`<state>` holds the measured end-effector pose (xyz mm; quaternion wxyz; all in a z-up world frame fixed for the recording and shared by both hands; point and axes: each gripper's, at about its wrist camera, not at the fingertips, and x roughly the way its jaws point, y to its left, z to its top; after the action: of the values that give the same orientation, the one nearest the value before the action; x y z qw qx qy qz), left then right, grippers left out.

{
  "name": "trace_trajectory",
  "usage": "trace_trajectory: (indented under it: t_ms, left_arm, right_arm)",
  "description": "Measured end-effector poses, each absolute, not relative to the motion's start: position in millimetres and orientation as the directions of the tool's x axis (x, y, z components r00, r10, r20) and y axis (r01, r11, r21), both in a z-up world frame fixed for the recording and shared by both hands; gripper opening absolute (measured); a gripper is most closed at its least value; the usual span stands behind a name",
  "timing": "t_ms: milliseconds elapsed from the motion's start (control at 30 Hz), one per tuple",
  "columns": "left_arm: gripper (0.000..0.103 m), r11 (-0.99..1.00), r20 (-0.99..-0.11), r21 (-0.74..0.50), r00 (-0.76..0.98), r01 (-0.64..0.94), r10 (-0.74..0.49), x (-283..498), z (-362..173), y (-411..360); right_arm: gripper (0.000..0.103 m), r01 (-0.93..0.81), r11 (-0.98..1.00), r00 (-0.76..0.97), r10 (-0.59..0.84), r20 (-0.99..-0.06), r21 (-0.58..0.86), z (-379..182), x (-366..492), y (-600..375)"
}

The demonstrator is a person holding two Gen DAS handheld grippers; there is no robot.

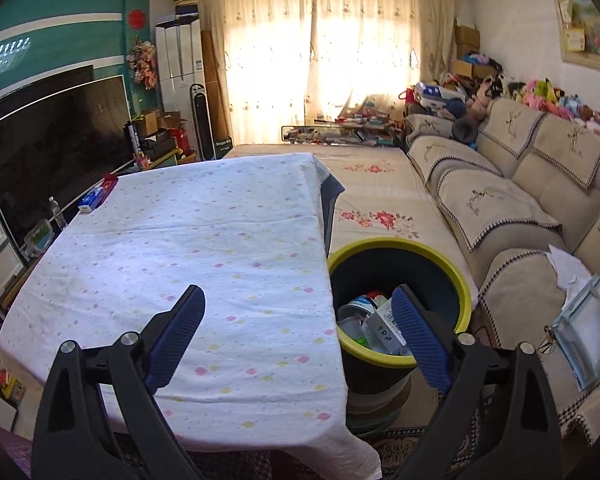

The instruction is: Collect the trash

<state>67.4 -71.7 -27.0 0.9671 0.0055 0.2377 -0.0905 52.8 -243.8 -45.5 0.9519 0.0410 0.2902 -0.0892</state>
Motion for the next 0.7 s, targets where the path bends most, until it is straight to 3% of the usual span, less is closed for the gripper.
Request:
trace_trajectory:
  t_ms: [333, 700]
  left_arm:
    - [0.098, 0.983, -0.433, -0.024, 0.884, 0.184, -0.176, 26, -19, -72]
    - [0.098, 0.985, -0.446, -0.042, 0.879, 0.168, -0.169, 31, -20, -70]
  right_arm:
    - [0.092, 0.175, 0.984, 0.833, -0.128, -0.538, 0.037, -40, 26, -229]
    - [0.092, 0.184, 0.982, 0.837, -0.131, -0.531, 0.047, -40, 29, -229]
